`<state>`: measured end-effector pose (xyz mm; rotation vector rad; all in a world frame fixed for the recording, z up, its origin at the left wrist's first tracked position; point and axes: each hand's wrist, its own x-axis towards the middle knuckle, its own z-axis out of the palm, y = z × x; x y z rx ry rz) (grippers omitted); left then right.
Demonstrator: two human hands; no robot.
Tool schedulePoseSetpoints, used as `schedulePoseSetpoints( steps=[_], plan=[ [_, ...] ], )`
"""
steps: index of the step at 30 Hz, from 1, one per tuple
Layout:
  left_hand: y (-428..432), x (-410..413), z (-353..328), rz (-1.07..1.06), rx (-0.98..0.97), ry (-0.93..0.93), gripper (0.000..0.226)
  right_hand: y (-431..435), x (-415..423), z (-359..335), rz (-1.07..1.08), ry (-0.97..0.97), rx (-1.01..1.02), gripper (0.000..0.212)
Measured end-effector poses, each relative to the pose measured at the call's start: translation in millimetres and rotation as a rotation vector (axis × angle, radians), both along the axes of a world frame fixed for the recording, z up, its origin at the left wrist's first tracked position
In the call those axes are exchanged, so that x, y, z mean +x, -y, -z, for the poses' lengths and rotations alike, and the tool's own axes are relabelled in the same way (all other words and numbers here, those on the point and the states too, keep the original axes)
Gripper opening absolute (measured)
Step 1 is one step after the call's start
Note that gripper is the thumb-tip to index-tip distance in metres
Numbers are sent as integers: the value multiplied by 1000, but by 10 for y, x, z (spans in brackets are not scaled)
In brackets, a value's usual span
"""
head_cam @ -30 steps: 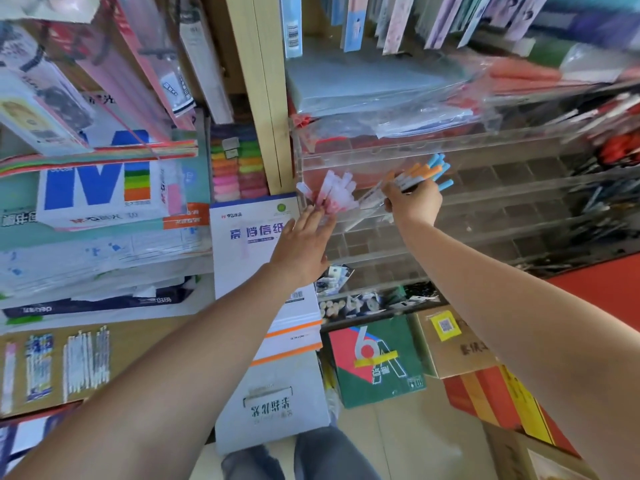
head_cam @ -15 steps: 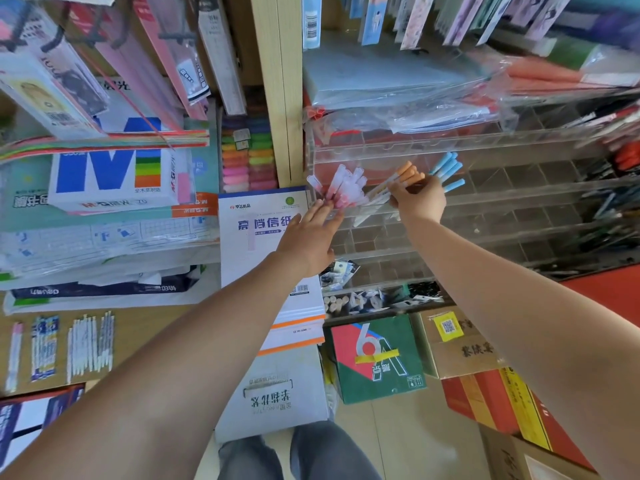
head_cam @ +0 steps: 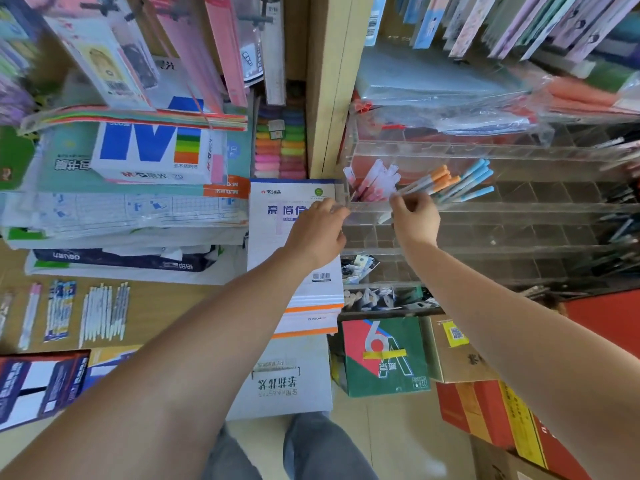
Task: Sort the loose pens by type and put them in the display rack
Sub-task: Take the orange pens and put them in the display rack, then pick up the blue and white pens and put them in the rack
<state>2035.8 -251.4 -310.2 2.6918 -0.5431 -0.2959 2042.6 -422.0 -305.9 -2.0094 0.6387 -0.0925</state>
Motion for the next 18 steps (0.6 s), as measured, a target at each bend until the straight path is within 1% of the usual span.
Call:
schedulePoseSetpoints(
  steps=[4, 7, 10, 13, 16, 18],
  plan=[
    [-505, -140, 43, -137, -102, -4, 32, -739, -205, -155, -298, 110, 58, 14],
    [-1083, -310, 137, -231, -116, -19, 24, -1397, -307, -188, -466, 111, 51, 10],
    [-1798, -561, 278, -273, -114, -84, 13, -2082, -418, -45, -544, 68, 34, 7],
    [-2583, -847, 486, -333, -85, -163, 16, -2789, -613, 195, -591, 18, -10, 11],
    [-3406, -1124, 778, -312, -36, -224, 13, -3507, -842, 510, -631, -72, -25, 9],
    [-3930, -1283, 993, -310, -5, -266, 18, -3962, -974, 769, -664, -152, -44, 13]
  ],
)
